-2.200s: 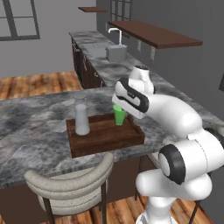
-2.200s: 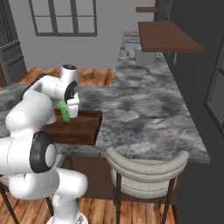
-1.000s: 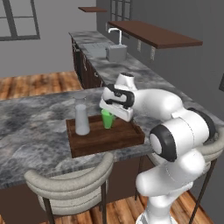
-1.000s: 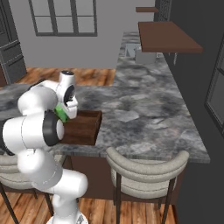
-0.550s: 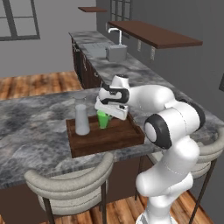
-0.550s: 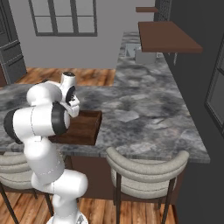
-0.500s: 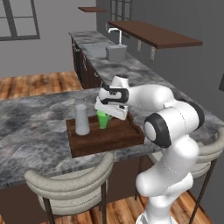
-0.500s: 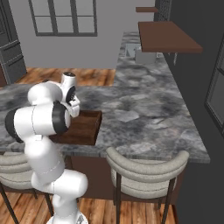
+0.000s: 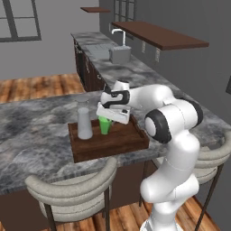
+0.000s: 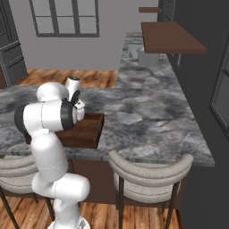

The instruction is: There is a tray on the dining counter. Grab the cup, mug, and pitcher and place them on the tray. The pitcher may be placed next to the tray if it cannot fit the tray.

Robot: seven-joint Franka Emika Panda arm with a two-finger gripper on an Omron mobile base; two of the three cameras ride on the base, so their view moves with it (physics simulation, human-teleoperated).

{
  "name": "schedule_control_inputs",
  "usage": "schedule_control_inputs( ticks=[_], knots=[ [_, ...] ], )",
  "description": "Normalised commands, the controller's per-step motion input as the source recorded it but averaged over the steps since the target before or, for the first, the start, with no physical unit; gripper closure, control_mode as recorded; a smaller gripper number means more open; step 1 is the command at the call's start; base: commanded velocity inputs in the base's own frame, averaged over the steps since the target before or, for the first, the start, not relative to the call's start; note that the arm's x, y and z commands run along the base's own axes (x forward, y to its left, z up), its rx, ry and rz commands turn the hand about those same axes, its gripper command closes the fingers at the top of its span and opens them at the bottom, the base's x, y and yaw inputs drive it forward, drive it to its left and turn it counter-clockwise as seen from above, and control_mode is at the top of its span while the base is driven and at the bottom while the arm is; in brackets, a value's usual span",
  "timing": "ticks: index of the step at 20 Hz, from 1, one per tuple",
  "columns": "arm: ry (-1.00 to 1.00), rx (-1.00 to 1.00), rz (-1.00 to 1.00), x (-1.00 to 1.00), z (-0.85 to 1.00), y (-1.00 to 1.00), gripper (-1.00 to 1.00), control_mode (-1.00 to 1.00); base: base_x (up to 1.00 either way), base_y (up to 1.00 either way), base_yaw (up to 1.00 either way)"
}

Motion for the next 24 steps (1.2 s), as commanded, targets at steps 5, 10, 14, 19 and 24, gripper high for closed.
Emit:
schedule_control_inputs(
  ticks=[5, 10, 14, 19, 24],
  knots=[
    [0.00, 0.00, 0.10, 0.23, -0.17, 0.04, 1.00, -1.00, 0.00, 0.00, 0.00],
    [0.00, 0.00, 0.09, 0.29, -0.18, 0.07, 1.00, -1.00, 0.00, 0.00, 0.00],
    [0.00, 0.00, 0.07, 0.33, -0.14, 0.13, 1.00, -1.00, 0.00, 0.00, 0.00],
    [0.00, 0.00, 0.07, 0.13, -0.23, 0.11, 1.00, -1.00, 0.00, 0.00, 0.00],
    [0.00, 0.00, 0.09, 0.00, -0.38, 0.13, -1.00, -1.00, 0.00, 0.00, 0.00]
  ],
)
